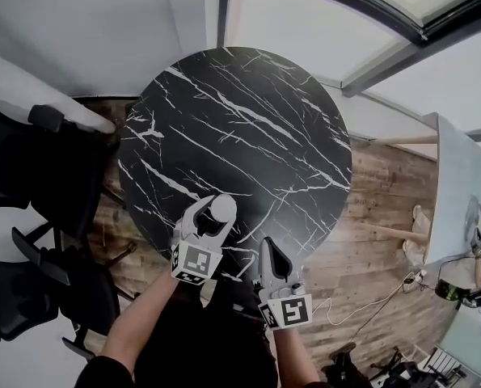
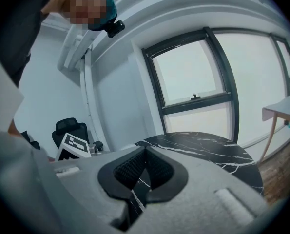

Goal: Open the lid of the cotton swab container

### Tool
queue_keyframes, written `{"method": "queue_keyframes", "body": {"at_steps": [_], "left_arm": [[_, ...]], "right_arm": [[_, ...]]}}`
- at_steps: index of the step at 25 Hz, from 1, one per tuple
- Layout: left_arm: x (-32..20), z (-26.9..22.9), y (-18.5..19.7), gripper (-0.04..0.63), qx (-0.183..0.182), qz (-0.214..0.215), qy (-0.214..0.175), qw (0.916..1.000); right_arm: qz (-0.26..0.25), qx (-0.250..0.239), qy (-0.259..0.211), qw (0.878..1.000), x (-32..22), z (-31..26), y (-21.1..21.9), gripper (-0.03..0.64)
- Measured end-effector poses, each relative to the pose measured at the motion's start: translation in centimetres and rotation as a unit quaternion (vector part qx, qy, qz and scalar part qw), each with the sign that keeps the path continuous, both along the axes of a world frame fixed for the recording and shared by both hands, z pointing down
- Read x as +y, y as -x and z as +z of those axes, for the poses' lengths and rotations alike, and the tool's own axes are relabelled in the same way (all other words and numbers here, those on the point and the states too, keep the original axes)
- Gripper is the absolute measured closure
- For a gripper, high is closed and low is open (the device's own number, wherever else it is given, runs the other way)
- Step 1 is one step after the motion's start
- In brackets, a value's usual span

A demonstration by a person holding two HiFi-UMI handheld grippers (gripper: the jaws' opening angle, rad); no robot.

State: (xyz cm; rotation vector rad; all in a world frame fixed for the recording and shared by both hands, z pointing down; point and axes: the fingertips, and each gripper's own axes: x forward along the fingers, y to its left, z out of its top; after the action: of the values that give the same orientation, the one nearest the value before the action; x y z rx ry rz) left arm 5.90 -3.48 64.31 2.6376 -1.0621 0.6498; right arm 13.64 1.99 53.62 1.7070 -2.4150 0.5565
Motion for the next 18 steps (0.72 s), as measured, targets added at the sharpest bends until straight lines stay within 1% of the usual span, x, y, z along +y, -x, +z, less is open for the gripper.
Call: {"method": "queue_keyframes", "body": {"at_steps": [3,8,13,18], "left_arm": [[1.2,-2.0,0.8,0.344,-0.001,0.011,0.006,0.9999],[3.7,-5.2,2.1,0.344,0.007,0.025,0.016,0.9995],[5.3,-8.0,2.7,0.344,0.018,0.047,0.017,0.9986],[7.4,-10.1,2.9,0.344,0.007,0.072,0.025,0.9971]], "right_arm": [[-0.005,0.001,0.000,1.000,0.5,-0.8,0.9,0.623],[-0.019,0.003,-0.004,1.000,1.9,-2.6,2.8,0.623],[-0.027,0.011,-0.022,0.999,2.2,-4.6,3.8,0.623],[-0.030,0.014,-0.036,0.999,3.1,-6.6,4.6,0.623]]}}
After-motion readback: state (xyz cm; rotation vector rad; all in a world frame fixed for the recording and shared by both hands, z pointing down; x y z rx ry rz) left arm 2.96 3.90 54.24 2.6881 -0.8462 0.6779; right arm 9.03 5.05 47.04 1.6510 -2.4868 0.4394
